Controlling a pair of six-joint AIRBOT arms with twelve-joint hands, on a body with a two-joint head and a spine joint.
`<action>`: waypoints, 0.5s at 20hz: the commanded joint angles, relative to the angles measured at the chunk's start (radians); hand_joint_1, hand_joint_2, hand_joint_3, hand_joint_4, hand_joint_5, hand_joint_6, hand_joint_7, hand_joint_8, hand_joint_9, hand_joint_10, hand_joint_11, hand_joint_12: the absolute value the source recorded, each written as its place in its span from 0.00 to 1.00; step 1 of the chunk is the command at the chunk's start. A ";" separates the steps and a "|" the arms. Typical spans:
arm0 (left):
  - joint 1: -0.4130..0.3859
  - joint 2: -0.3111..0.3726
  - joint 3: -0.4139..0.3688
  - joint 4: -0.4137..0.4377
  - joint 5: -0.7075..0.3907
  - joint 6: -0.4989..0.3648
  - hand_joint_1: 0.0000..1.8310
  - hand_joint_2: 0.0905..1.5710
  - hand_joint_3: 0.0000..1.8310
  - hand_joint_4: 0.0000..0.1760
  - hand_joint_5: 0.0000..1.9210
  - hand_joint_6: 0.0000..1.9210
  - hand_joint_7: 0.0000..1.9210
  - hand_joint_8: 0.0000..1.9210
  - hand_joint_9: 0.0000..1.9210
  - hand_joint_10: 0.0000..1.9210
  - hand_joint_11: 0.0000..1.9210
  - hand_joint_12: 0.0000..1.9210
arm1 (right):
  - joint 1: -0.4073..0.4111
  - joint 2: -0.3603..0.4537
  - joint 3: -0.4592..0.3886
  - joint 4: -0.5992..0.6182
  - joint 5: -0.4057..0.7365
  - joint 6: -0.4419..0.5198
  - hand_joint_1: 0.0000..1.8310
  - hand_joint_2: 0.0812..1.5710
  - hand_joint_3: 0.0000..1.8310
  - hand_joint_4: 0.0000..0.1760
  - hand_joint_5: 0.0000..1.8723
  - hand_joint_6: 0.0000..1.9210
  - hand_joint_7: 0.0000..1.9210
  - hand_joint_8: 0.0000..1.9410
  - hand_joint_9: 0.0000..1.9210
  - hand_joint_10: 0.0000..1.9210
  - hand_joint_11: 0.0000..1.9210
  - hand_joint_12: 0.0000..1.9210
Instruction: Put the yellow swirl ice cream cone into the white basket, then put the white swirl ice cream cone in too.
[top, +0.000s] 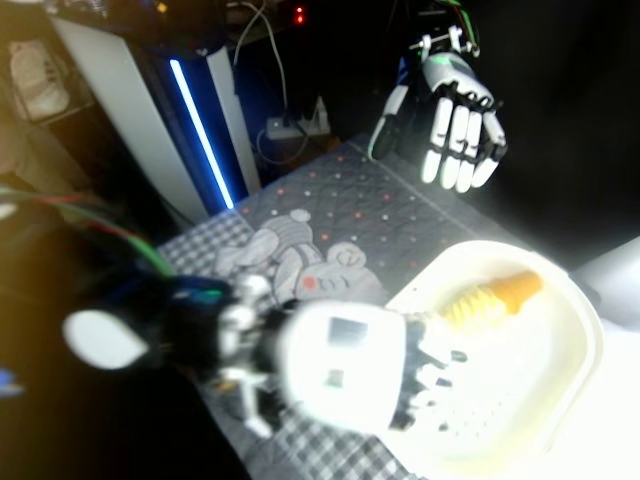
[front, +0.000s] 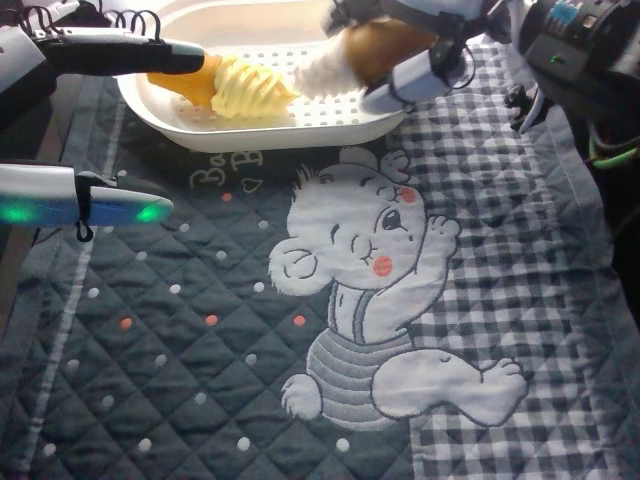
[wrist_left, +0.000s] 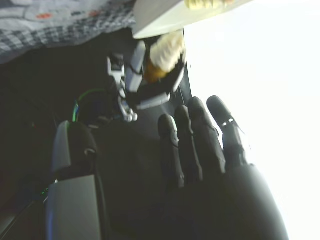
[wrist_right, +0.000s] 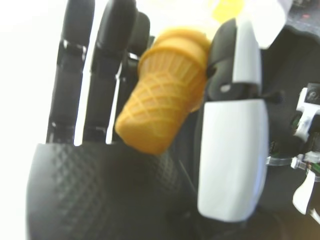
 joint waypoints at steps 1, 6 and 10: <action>-0.006 -0.008 0.003 -0.008 -0.122 -0.006 0.50 0.54 0.00 0.03 0.30 0.00 0.32 0.01 0.31 0.02 0.04 0.64 | 0.027 0.010 0.013 0.052 0.105 0.005 0.37 0.50 0.00 0.97 0.01 0.00 0.02 0.00 0.02 0.00 0.00 0.03; 0.040 0.009 -0.001 -0.052 -0.175 -0.025 0.50 0.54 0.00 0.00 0.31 0.00 0.30 0.00 0.29 0.00 0.07 0.59 | 0.027 0.073 -0.031 0.098 0.198 0.046 0.28 0.50 0.00 1.00 0.00 0.00 0.00 0.00 0.00 0.00 0.00 0.22; 0.079 0.046 -0.024 -0.079 -0.251 -0.037 0.50 0.54 0.00 0.00 0.31 0.00 0.29 0.00 0.28 0.00 0.04 0.64 | 0.027 0.209 -0.187 0.175 0.374 0.039 0.34 0.51 0.00 1.00 0.00 0.00 0.00 0.00 0.00 0.00 0.00 0.00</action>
